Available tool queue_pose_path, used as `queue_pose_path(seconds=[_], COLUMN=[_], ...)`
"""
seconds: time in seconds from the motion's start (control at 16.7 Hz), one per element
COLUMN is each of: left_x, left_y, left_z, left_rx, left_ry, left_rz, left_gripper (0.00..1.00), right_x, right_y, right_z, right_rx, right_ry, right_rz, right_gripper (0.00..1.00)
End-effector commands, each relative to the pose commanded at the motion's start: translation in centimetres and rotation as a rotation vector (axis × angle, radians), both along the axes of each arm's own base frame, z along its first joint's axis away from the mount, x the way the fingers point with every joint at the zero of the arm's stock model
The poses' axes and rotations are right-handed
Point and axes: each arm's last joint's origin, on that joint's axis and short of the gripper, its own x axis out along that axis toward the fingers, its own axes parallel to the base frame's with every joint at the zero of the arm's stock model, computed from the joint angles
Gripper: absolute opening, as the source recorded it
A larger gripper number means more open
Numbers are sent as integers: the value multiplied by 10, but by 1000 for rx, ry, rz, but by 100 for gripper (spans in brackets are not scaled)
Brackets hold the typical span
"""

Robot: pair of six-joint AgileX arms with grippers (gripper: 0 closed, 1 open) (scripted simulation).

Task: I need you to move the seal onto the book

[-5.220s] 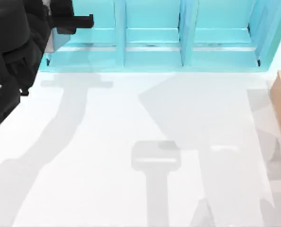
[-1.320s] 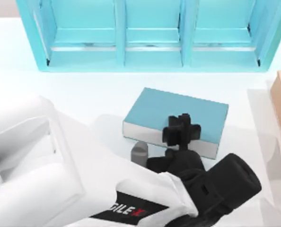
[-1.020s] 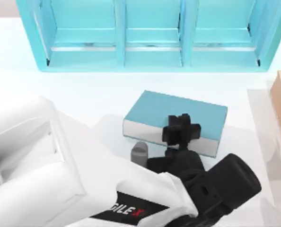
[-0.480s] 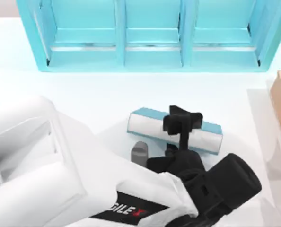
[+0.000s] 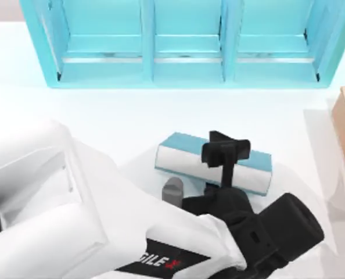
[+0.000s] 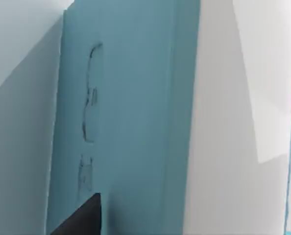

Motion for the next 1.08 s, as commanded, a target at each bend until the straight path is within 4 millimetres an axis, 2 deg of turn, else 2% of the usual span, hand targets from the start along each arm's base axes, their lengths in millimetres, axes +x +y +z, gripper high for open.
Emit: queue_pose_path(seconds=[0.24, 0.54, 0.84, 1.08], left_x=[-24, -70, -115, -138], left_y=[-8, -9, 0, 4], left_z=[-10, -20, -8, 6], left_rx=[-7, 15, 35, 15], left_ry=[22, 51, 35, 7], left_rz=[-2, 6, 13, 7], left_gripper=[100, 100, 100, 100], right_x=[0, 0, 0, 0], right_y=[0, 0, 0, 0], right_z=[0, 0, 0, 0], right_rx=[0, 0, 0, 0], right_ry=[0, 0, 0, 0], right_rz=[0, 0, 0, 0], right_gripper=[100, 100, 100, 100])
